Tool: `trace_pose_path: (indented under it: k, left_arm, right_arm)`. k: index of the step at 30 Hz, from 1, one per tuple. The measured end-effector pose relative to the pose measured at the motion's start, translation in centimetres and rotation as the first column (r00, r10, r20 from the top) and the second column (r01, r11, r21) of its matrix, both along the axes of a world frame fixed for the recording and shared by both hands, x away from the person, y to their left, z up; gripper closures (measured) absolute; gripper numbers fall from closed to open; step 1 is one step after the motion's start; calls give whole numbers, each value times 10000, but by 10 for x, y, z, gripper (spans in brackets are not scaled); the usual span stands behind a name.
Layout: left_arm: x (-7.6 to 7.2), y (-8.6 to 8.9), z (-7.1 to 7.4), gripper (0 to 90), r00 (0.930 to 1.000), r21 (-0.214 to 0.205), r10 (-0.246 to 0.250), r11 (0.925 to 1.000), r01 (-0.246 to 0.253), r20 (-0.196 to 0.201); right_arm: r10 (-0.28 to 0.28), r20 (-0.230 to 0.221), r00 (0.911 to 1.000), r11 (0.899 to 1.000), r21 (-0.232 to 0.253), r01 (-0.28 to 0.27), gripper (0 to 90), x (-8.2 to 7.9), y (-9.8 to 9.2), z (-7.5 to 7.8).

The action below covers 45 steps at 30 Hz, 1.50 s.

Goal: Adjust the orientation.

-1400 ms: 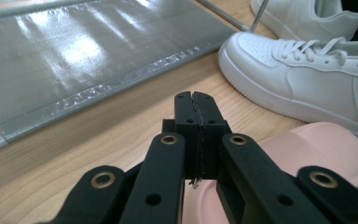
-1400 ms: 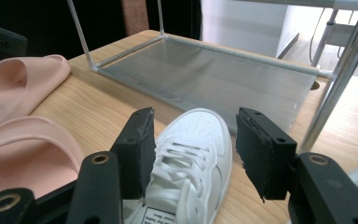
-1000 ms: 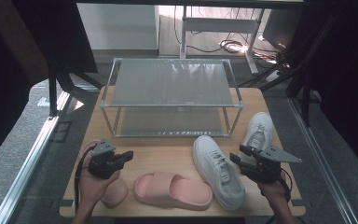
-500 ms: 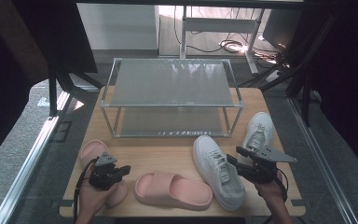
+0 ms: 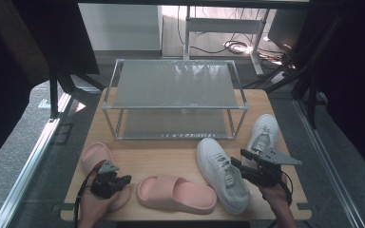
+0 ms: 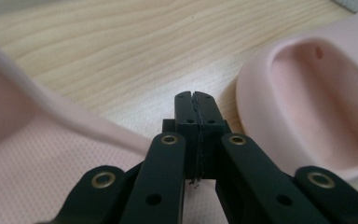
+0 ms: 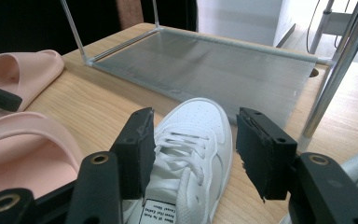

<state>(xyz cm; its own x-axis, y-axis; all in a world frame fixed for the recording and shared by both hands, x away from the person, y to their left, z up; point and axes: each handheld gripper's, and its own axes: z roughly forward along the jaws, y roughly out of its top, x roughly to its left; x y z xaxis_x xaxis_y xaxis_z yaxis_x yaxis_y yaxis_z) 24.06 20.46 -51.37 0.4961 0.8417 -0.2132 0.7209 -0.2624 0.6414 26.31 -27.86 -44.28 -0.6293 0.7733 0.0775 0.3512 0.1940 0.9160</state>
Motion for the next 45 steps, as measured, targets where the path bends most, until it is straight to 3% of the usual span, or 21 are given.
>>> trace_pose_path:
  k: [19, 25, 30, 35, 40, 45]
  left_arm:
    - [-16, 19, -5, 900, 9999, -456, 33, 9990, -37, -96]
    - [-26, 30, -6, 900, 9997, -573, 153, 9982, -163, -185]
    - [-35, 41, -4, 900, 9993, -401, 217, 9989, -228, -289]
    - [-43, 57, -5, 900, 9980, -679, 474, 9964, -502, -411]
    - [-47, 67, -5, 900, 9968, -655, 669, 9954, -696, -431]
    - [-47, 69, -5, 900, 9975, -741, 540, 9956, -573, -467]
  right_arm:
    - [-2, -96, 10000, 10000, -96, 1, 463, 1, 3, -4]
    - [-150, -75, 9999, 9999, -79, 150, 463, 0, 0, -4]
    - [-176, -17, 9998, 9998, -90, 176, 463, -1, -1, -2]
    - [-218, -17, 9998, 9997, -108, 218, 463, -1, -2, -2]
    - [-231, -69, 9997, 9997, -109, 231, 463, 0, -2, -3]
    - [-224, -68, 9997, 9996, -151, 223, 463, 0, -2, -4]
